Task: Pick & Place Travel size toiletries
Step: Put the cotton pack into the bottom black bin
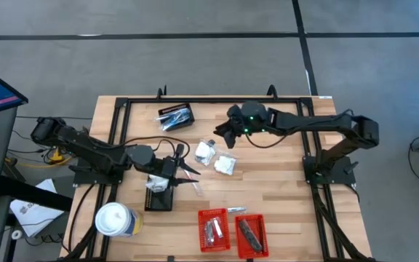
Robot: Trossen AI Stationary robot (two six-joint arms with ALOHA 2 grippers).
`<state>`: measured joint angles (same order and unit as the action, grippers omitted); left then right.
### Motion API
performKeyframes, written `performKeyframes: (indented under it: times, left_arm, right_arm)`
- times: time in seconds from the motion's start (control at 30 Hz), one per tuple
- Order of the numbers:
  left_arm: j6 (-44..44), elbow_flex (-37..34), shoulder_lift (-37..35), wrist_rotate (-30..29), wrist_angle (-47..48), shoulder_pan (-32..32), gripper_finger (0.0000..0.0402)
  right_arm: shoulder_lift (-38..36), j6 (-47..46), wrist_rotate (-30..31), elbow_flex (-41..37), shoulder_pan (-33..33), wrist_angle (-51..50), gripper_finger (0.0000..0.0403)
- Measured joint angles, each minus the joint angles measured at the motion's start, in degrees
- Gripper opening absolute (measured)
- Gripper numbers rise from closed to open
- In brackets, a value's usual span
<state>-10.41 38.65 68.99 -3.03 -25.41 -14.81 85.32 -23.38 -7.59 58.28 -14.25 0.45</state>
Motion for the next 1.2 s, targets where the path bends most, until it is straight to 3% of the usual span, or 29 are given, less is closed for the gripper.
performKeyframes:
  times: [0.23, 0.37, 0.5, 1.2]
  left_arm:
    - [0.2, 0.0, 0.0, 0.0, 0.0, 0.0, 0.0099]
    - [0.2, 0.0, 0.0, 0.0, 0.0, 0.0, 0.0099]
    - [0.2, 0.0, 0.0, 0.0, 0.0, 0.0, 0.0099]
    - [0.2, 0.0, 0.0, 0.2, -0.4, -0.1, 0.0099]
  right_arm:
    - [5.7, -0.2, -1.2, 2.8, -0.9, -22.4, 0.0113]
    - [10.5, 0.2, -4.9, 2.7, -1.3, -28.1, 0.0113]
    - [14.4, 1.7, -9.1, 3.7, -2.1, -28.0, 0.0113]
    - [25.3, 6.2, -9.4, 8.9, -3.6, -33.3, 0.0112]
